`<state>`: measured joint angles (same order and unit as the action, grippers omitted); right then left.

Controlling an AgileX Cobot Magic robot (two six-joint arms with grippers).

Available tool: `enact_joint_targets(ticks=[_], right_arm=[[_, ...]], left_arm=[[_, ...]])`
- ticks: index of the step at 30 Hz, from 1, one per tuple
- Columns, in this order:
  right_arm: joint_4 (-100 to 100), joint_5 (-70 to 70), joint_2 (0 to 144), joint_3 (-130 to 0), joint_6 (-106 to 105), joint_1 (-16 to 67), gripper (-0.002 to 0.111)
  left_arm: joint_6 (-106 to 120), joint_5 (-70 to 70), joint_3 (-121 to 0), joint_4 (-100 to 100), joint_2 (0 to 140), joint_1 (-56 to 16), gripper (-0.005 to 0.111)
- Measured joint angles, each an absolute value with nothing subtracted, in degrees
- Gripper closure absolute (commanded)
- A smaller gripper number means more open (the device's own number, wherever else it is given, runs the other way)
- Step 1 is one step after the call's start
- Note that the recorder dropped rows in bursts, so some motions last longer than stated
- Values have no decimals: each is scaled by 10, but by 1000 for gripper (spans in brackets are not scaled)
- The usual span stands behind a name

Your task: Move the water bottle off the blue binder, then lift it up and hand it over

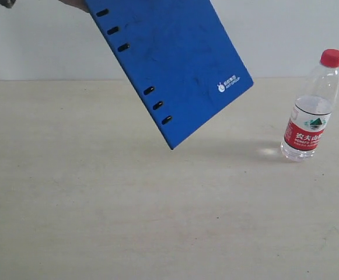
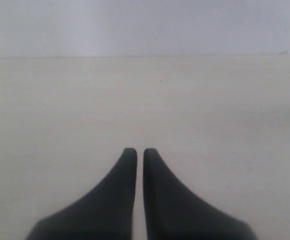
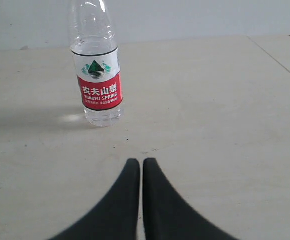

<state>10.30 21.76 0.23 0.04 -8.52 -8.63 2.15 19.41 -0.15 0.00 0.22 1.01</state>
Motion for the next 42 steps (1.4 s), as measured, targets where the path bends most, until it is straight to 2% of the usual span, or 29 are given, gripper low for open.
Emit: enact_joint_targets(ticks=[42], right_arm=[[103, 216, 2, 0, -85, -86, 109]], left_arm=[[46, 195, -1, -10, 2, 6, 102]])
